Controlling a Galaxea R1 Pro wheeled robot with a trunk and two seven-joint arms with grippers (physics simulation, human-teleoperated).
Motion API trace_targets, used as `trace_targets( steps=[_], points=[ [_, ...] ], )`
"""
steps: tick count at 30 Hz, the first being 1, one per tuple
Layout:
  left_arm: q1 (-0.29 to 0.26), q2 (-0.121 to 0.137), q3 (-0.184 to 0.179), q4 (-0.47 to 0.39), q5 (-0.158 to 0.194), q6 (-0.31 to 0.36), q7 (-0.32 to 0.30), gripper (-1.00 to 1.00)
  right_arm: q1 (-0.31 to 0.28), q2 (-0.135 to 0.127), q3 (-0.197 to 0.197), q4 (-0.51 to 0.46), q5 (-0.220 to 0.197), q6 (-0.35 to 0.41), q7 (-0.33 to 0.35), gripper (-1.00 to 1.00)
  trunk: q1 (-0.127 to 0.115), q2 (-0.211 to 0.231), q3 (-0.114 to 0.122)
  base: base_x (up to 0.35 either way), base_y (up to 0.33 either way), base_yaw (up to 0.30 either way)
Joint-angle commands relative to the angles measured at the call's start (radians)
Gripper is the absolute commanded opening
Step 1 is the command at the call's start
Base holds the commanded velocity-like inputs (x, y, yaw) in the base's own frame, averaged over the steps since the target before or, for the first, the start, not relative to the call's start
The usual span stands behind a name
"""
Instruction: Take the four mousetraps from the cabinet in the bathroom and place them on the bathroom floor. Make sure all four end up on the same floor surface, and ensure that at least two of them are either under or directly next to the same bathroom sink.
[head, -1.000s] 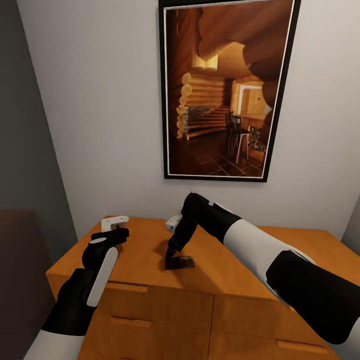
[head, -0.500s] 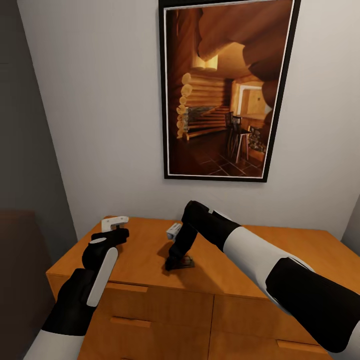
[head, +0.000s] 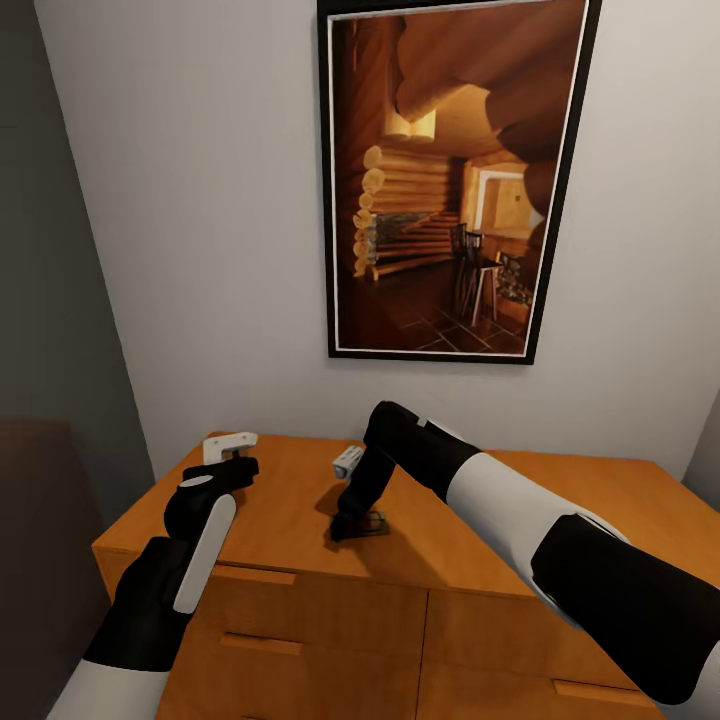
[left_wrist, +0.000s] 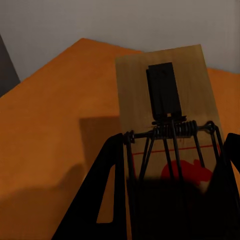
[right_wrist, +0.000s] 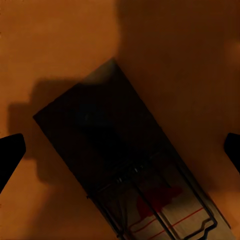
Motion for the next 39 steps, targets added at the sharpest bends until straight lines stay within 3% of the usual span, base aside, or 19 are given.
trace_targets(
  steps=[1,16,17,31,39],
  points=[
    [-0.001,0.000,-0.001,-0.001,0.009,0.003,0.011,-1.00,0.026,0.000,0.003,0.000,0.014,0.008,0.009,1.00,0.000,0.000,-0.001,0.000,0.000,0.000],
    [-0.001,0.000,-0.001,-0.001,0.009,0.003,0.011,-1.00,0.026,0.000,0.004,0.003,0.012,0.008,0.010,1.00,0.000,0.000,-0.001,0.000,0.000,0.000],
    [-0.001,0.000,0.000,-0.001,0.009,0.003,0.011,-1.00,0.026,0.000,0.004,0.003,0.012,0.008,0.010,-1.00,0.000,0.000,-0.001,0.000,0.000,0.000],
    [-0.001,0.000,0.000,-0.001,0.008,0.003,0.011,-1.00,0.026,0.000,0.007,0.005,0.041,0.008,0.012,-1.00,0.000,0.000,-0.001,0.000,0.000,0.000],
    [-0.001,0.000,0.000,-0.001,0.009,0.003,0.011,-1.00,0.024,0.000,-0.014,0.001,0.053,0.008,0.011,-1.00,0.000,0.000,-0.001,0.000,0.000,0.000]
  ],
)
